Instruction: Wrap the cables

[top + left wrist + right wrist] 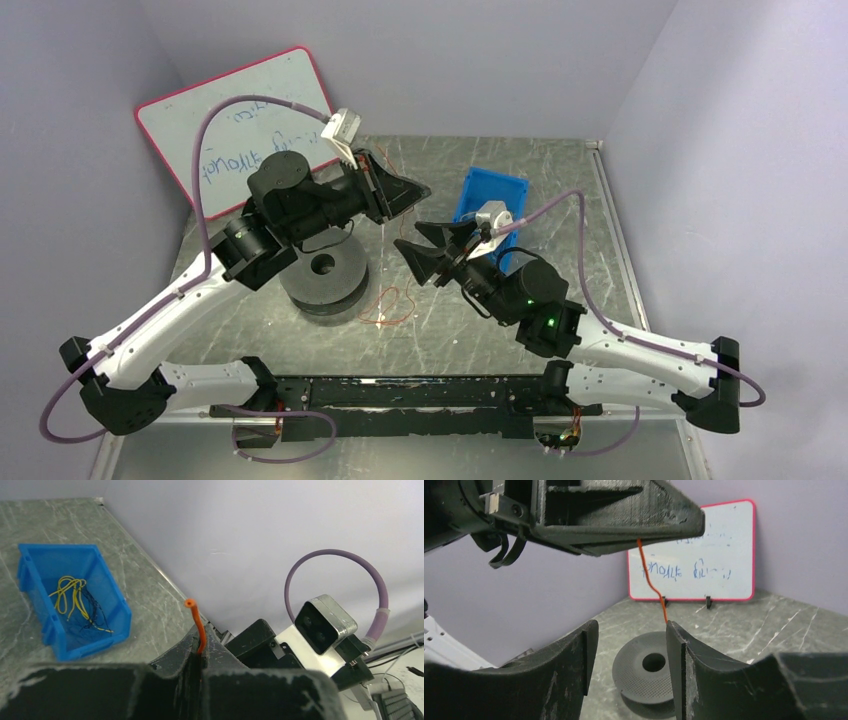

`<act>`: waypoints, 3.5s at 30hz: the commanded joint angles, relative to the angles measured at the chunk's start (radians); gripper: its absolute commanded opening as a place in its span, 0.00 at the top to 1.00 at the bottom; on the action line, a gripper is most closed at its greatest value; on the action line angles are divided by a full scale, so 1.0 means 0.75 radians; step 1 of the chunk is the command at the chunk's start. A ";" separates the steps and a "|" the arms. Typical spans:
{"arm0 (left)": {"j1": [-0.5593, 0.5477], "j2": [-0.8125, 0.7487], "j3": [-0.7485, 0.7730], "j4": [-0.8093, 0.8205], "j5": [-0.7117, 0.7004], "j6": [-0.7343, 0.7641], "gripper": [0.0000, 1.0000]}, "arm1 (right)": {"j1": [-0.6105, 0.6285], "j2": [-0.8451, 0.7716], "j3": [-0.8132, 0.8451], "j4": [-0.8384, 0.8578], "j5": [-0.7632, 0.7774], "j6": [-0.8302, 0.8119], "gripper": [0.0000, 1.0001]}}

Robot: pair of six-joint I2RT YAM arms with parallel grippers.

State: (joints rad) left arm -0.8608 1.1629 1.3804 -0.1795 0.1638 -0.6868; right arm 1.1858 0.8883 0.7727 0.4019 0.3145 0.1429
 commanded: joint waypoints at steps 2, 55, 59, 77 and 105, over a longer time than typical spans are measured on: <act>-0.006 -0.048 -0.022 0.087 0.088 -0.052 0.93 | -0.004 0.039 0.036 0.207 0.045 -0.154 0.44; 0.088 -0.393 -0.259 -0.708 -0.907 0.027 0.22 | -0.008 -0.042 -0.075 -0.192 0.384 -0.054 1.00; 0.265 -0.413 -0.343 -0.675 -0.790 0.072 0.18 | -0.007 -0.016 -0.084 -0.185 0.358 -0.042 1.00; 1.432 -0.342 -0.764 -0.515 0.132 0.202 0.16 | -0.007 0.004 -0.098 -0.193 0.274 -0.055 1.00; 1.715 0.169 -1.099 -0.104 0.879 0.142 0.11 | -0.016 0.007 -0.117 -0.145 0.230 -0.102 1.00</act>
State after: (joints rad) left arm 0.4164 1.2728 0.5697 -0.3347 0.7395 -0.5644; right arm 1.1786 0.8902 0.6914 0.2646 0.4957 0.0811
